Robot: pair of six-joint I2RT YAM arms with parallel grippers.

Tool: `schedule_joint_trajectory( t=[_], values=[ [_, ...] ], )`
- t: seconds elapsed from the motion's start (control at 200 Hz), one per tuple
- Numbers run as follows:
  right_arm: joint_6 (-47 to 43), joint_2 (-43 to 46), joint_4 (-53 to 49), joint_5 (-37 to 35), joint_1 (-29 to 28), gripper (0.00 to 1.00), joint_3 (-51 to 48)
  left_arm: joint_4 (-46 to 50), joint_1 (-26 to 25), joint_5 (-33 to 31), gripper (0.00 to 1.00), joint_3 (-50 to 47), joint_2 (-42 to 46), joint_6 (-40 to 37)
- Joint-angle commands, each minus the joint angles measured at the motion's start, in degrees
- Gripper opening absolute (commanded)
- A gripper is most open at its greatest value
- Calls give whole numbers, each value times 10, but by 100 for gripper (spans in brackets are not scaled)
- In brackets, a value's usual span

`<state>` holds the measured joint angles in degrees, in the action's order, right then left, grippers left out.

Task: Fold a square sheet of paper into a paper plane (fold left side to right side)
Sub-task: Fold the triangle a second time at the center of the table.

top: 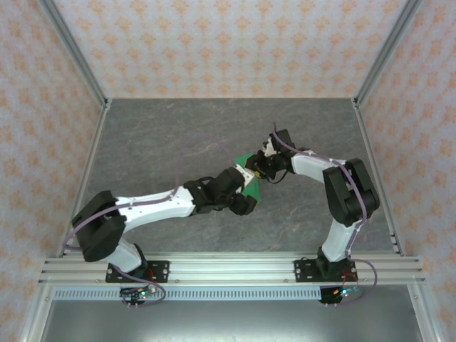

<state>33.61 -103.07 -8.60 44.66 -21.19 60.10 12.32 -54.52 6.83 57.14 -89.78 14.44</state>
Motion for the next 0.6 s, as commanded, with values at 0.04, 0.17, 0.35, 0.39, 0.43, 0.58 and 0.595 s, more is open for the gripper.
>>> schedule_joint_trajectory(
  t=[0.04,0.17,0.35,0.39,0.43,0.58,0.595],
  values=[
    [-6,-9,-10,10,2,32,17,63,-34,-82,72,69,-54,-17],
    [-4,-10,-9,9,2,32,17,97,-49,-108,72,113,-103,-14],
    [-4,-10,-10,11,2,31,17,122,-54,-137,73,153,-157,1],
    [-3,-10,-9,10,2,32,17,124,-54,-146,73,159,-166,4],
    [-2,-11,-8,11,3,32,17,128,-54,-155,73,166,-174,7],
    [0,-12,-7,13,2,32,16,129,-53,-184,72,183,-193,6],
    [0,-12,-7,14,2,32,16,128,-54,-185,72,184,-193,5]
  ],
)
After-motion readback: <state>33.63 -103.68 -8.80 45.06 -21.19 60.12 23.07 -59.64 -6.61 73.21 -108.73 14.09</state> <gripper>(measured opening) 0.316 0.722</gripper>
